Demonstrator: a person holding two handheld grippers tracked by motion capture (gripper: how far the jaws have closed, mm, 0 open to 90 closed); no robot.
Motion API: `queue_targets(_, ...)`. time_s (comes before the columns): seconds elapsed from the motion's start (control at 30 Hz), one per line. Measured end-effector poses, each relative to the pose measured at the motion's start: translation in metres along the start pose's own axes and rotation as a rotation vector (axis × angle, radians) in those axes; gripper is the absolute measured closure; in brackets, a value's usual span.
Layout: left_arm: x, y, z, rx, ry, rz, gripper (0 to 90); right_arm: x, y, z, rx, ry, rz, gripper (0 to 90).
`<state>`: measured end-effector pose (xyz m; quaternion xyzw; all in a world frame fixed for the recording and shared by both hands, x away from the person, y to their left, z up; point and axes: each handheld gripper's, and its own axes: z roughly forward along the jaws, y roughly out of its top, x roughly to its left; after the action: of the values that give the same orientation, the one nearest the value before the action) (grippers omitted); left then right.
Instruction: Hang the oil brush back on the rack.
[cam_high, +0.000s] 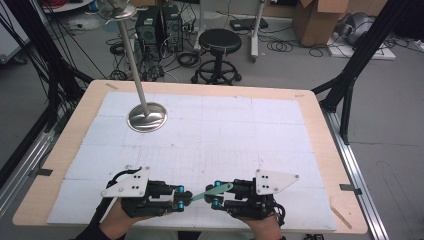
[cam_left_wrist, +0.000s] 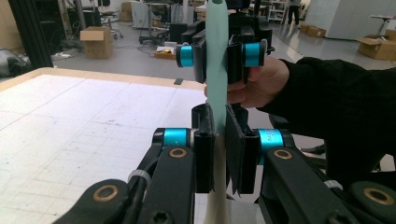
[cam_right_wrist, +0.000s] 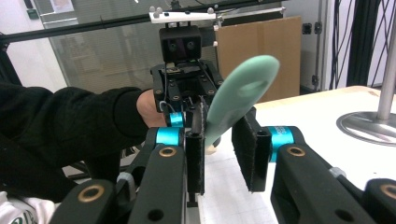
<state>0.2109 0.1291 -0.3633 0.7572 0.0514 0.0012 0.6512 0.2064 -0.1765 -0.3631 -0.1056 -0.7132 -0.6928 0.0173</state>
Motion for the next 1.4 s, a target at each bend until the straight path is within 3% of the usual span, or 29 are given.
queue_targets(0.63,-0.001,-0.002,0.0,0.005,0.003,-0.011,80.0,0.005,0.006,0.003,0.027,-0.021,0.015,77.0)
queue_targets(0.67,-0.001,-0.002,0.0,0.01,0.006,-0.02,76.7,0.006,0.007,0.004,0.032,-0.023,0.018,77.1)
queue_targets(0.73,-0.002,-0.001,0.0,0.023,0.019,-0.035,61.4,0.006,0.009,0.004,0.045,-0.039,0.017,77.1)
queue_targets(0.9,-0.006,-0.001,0.001,0.082,0.059,-0.027,44.7,0.004,0.013,0.003,0.078,-0.061,0.042,77.1)
queue_targets(0.93,-0.006,-0.001,0.002,0.1,0.058,-0.026,44.5,0.004,0.017,0.006,0.114,-0.074,0.049,77.1)
queue_targets(1.17,-0.005,-0.003,0.007,0.147,0.067,-0.029,46.4,0.007,0.029,0.021,0.222,-0.084,0.041,77.0)
queue_targets(1.4,-0.004,-0.004,0.008,0.182,0.074,-0.022,63.5,0.008,0.035,0.03,0.268,-0.086,0.048,77.0)
